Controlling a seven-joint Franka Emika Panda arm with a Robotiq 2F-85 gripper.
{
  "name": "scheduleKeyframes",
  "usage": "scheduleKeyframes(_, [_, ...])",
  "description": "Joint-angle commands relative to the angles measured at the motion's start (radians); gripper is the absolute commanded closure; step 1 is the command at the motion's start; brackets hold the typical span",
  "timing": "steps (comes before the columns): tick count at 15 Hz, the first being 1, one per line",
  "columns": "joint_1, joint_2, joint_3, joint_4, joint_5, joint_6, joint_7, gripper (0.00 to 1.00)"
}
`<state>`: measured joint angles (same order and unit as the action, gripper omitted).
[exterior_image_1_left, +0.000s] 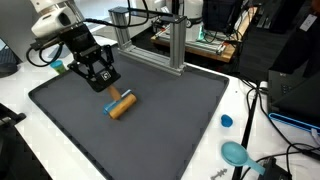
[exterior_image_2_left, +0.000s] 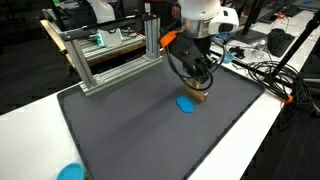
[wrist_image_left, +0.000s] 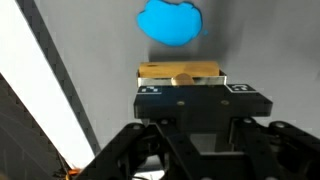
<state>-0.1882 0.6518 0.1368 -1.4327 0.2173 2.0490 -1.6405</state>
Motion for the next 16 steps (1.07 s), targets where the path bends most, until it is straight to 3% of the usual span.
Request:
scheduleKeyframes(1, [-0.011,-0.053,-0.010,-0.070,0.022,0.038,0.000,0.78])
scheduleKeyframes(6, [-0.007,-0.040,-0.037,-0.101,0.003,0.150,0.039,0.78])
scheduleKeyframes(11, [0.011,-0.029,-0.068,-0.102,-0.041,0.113,0.117,0.78])
scheduleKeyframes(12, [-0.006,-0.015,-0.043,-0.074,-0.013,0.125,0.080,0.53])
scheduleKeyframes(14, [-0.005,-0.016,-0.044,-0.074,-0.015,0.125,0.097,0.53])
scheduleKeyframes(15, [-0.004,-0.016,-0.044,-0.074,-0.016,0.125,0.100,0.78])
scheduleKeyframes(16, [-0.001,-0.005,-0.050,-0.066,-0.023,0.124,0.111,0.78])
